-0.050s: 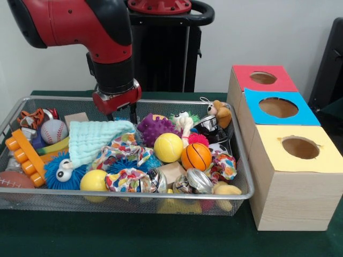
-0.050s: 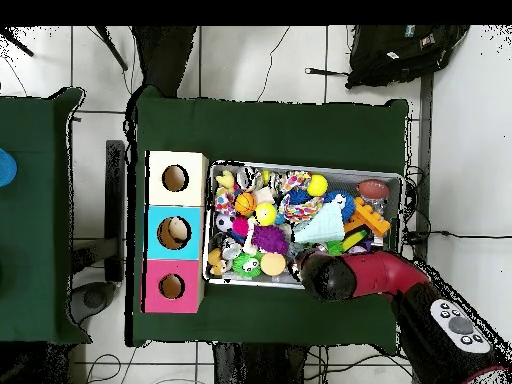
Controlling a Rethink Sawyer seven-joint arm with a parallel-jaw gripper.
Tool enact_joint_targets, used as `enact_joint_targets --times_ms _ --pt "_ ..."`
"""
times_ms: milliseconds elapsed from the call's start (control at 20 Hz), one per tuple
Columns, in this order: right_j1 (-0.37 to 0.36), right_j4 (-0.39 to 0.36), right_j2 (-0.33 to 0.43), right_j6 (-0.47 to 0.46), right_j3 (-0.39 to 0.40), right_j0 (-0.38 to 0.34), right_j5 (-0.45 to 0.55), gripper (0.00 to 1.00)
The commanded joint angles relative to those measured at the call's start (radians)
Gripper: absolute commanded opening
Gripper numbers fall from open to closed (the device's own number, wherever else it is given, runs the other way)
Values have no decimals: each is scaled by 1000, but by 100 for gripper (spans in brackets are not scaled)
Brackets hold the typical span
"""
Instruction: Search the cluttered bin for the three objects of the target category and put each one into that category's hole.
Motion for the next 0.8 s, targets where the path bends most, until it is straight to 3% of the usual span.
enact_joint_targets --times_ms 50,800 --pt "185 -25 85 -178 -29 -10 122 100" --pt "156 -30 132 -188 -15 -22 175 100"
